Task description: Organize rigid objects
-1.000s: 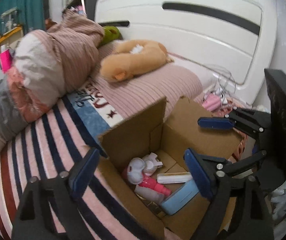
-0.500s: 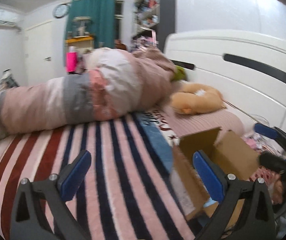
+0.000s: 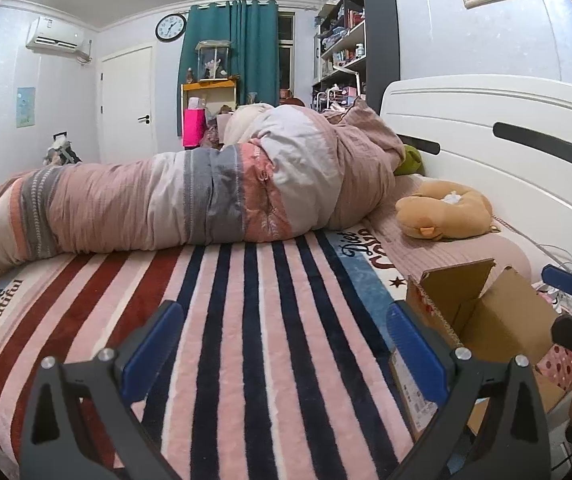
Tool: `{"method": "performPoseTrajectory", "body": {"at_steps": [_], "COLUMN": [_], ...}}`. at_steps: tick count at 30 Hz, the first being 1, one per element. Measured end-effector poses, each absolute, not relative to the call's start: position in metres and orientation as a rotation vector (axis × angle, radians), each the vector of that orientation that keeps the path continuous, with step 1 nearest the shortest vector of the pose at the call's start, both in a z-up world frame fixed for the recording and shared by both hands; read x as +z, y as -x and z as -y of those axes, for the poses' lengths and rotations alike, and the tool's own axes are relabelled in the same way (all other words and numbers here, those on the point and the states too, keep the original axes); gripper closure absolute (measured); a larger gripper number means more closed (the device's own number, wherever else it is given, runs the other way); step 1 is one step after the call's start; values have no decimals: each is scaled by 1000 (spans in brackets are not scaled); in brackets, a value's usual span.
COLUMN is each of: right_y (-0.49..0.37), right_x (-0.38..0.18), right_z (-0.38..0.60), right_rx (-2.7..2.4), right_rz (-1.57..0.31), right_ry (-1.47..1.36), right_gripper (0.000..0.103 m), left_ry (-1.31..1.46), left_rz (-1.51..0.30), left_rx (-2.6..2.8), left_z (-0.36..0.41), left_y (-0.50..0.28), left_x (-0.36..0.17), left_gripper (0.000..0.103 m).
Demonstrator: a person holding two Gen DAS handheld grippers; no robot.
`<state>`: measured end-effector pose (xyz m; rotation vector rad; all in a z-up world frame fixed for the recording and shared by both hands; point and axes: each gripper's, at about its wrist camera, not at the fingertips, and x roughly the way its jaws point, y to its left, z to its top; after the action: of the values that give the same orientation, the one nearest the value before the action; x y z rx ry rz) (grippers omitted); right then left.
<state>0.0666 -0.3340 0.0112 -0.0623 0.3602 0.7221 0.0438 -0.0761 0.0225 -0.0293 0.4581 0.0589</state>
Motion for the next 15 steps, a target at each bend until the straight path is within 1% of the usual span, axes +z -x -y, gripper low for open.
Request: {"method": "performPoseTrajectory", "body": {"at_steps": [15], "right_y": [-64], "right_x": [12], "right_z": [332], "right_rx": [715], "right_rz": [-362], "right_ry": [66], "right_gripper": [0], "left_ry": [25], "left_rz": [-461], "left_rx": [62], "left_z": [75], "left_y": [-48], "left_x": [19], "left_gripper": [2]}}
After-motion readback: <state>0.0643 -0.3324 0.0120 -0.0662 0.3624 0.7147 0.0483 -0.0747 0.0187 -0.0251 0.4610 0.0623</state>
